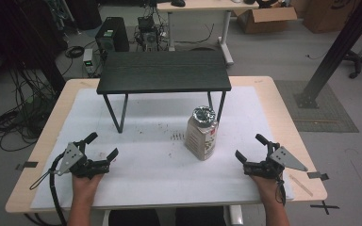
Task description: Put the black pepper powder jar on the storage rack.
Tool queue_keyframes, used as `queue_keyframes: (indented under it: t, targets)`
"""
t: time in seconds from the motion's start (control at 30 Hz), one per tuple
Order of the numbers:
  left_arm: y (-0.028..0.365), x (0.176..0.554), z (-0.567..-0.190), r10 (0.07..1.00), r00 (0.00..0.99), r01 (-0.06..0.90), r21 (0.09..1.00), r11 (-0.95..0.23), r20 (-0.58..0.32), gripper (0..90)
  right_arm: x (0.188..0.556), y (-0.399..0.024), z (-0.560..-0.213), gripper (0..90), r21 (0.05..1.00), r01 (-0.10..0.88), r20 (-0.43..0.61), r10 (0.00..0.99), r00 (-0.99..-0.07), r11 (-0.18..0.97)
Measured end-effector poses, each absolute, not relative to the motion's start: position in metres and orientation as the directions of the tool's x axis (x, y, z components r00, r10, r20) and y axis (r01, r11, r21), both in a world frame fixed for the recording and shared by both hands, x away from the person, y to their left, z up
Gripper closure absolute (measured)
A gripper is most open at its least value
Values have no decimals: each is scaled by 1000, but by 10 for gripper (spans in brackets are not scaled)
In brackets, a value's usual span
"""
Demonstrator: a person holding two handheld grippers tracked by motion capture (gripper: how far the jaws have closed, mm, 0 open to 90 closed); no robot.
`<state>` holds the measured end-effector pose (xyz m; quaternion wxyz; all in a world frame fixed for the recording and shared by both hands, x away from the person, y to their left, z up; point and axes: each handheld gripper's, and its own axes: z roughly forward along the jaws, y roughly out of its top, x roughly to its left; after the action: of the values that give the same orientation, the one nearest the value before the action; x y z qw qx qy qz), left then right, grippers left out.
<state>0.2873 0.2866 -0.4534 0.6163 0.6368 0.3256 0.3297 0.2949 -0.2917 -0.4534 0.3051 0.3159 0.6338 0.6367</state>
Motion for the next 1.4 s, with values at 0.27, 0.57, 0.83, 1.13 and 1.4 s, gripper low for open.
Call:
queue_keyframes:
  t: [0.27,0.57,0.83,1.13,1.4]
  targets:
    - [287,287,-453,821,571,8,1000,-28,18,2,296,-293,-449,0,993,53,116,762,-638,-107]
    - [287,287,-453,821,570,9,1000,-27,18,2,301,-276,-429,0,997,44,82,724,-685,-71]
    - [287,287,-453,821,571,8,1000,-27,18,2,306,-260,-411,0,998,36,55,704,-708,-42]
    - [287,287,-454,821,570,7,1000,-27,18,2,312,-236,-395,0,999,46,29,690,-723,6]
    - [287,287,-454,821,570,6,1000,-27,19,2,317,-217,-388,0,997,61,17,677,-736,41]
